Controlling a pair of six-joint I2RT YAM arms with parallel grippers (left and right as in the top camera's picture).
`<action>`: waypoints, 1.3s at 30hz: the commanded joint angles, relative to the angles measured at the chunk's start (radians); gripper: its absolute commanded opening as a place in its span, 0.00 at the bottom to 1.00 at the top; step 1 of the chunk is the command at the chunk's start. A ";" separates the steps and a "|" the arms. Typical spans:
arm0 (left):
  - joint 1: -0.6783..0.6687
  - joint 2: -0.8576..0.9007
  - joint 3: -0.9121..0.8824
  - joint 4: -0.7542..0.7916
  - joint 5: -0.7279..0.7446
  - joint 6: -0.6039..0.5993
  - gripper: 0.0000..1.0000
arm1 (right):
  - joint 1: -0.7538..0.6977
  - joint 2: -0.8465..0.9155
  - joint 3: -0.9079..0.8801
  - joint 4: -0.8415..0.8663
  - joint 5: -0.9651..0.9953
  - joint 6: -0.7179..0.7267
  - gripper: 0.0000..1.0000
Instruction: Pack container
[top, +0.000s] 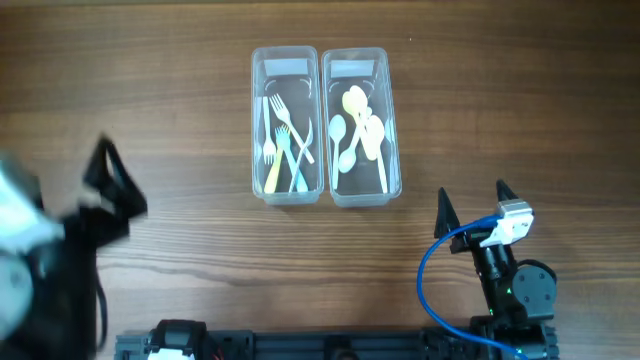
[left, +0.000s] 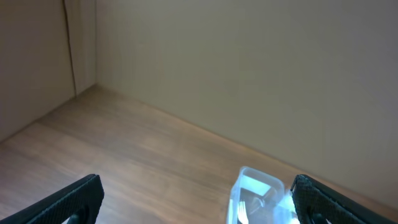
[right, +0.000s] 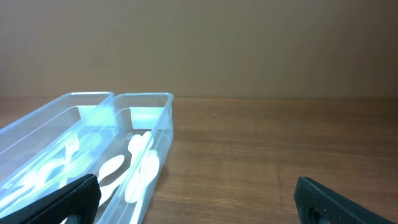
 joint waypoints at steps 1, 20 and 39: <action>0.003 -0.178 -0.225 0.017 0.068 -0.003 1.00 | -0.005 -0.006 -0.005 0.006 0.017 -0.004 1.00; 0.003 -0.587 -1.073 0.421 0.292 -0.007 1.00 | -0.005 -0.006 -0.005 0.006 0.017 -0.004 1.00; 0.078 -0.677 -1.215 0.416 0.295 -0.006 1.00 | -0.005 -0.006 -0.005 0.006 0.017 -0.004 1.00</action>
